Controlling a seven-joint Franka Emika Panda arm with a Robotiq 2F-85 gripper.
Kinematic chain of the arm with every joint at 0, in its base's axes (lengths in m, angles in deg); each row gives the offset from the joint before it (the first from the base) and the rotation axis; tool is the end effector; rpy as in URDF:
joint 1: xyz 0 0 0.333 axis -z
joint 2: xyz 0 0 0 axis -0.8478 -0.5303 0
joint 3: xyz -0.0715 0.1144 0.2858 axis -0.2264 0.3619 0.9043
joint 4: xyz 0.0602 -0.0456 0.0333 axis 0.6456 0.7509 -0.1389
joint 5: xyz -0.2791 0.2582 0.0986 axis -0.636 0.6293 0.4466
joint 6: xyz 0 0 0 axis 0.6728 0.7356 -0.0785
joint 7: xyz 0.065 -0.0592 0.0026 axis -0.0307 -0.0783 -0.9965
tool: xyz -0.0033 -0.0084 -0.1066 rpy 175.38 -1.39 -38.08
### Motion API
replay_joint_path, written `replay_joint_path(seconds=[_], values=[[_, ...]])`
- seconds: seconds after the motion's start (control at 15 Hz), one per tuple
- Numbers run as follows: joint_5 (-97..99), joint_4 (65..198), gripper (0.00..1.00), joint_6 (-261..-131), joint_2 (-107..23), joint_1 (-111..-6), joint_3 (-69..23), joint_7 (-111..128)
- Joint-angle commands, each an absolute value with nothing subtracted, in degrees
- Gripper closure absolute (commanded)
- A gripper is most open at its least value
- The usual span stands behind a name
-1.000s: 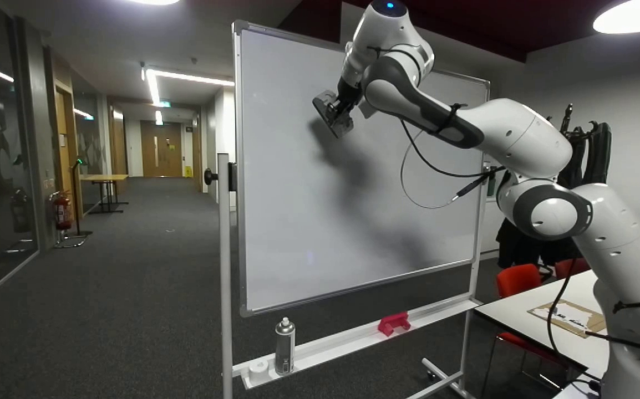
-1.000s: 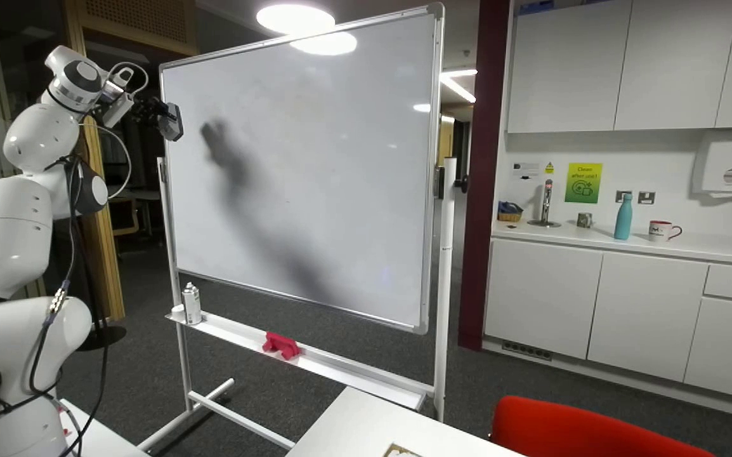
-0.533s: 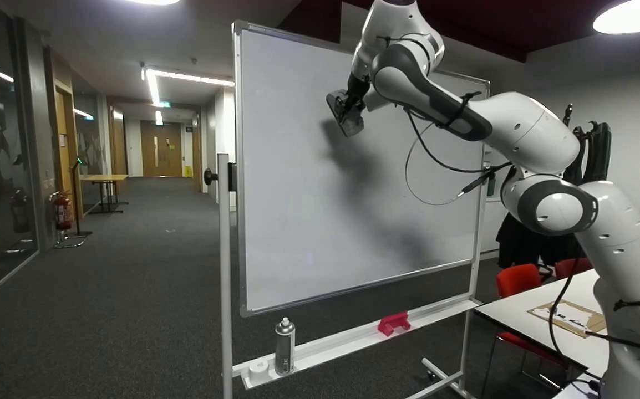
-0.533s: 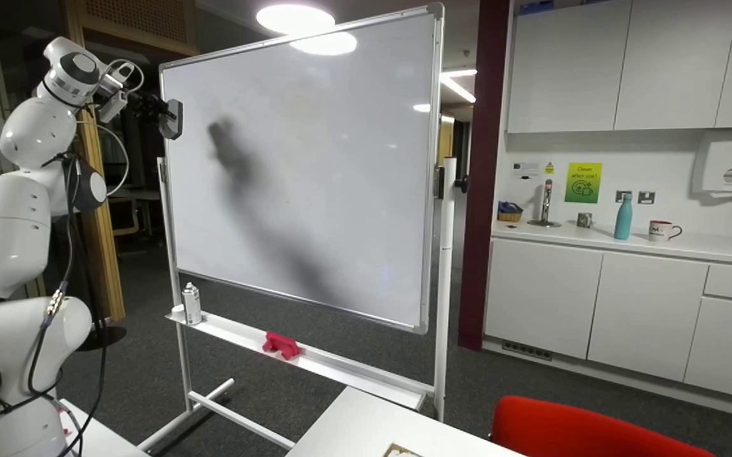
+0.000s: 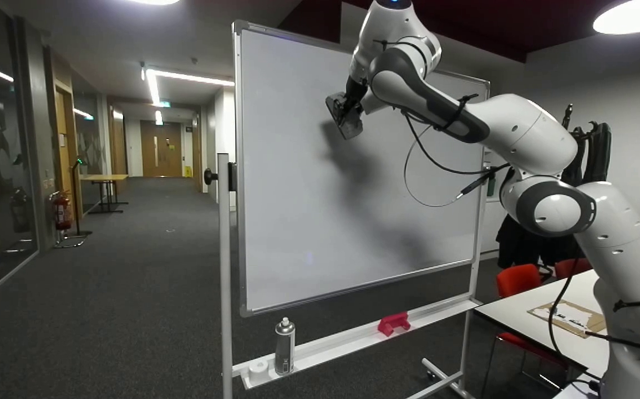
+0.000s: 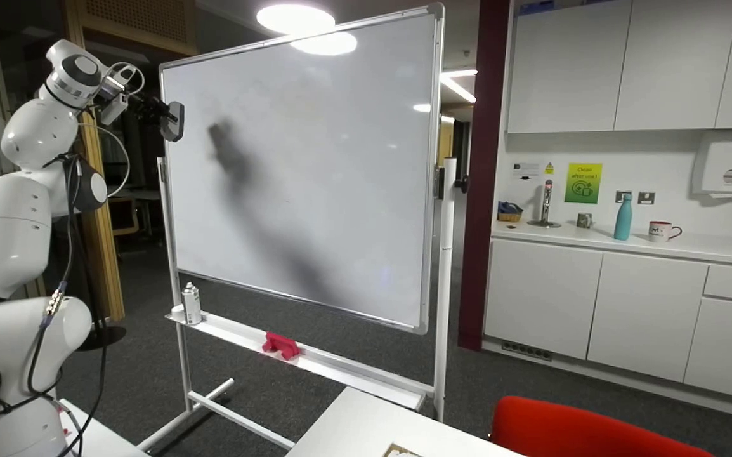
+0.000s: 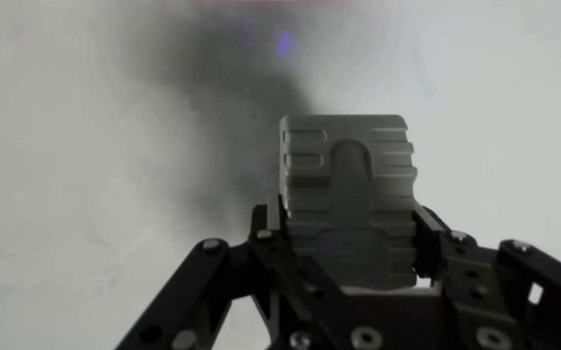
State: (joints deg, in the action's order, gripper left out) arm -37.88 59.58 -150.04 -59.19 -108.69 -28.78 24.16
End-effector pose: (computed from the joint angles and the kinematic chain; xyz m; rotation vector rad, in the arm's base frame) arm 0.4755 0.4019 0.8320 2.4842 0.2039 1.2374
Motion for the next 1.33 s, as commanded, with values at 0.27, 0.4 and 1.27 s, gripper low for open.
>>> replay_joint_path(seconds=[0.27, 0.4, 1.27], values=[[-35.9, 59.7, 0.65, -137.8, -57.8, -111.8, -29.0, 26.5], [-36.0, 59.6, 0.65, -136.0, -57.2, -113.0, -29.0, 27.4], [-24.8, 59.4, 0.65, -132.6, -51.3, -112.1, -27.7, 41.1]])
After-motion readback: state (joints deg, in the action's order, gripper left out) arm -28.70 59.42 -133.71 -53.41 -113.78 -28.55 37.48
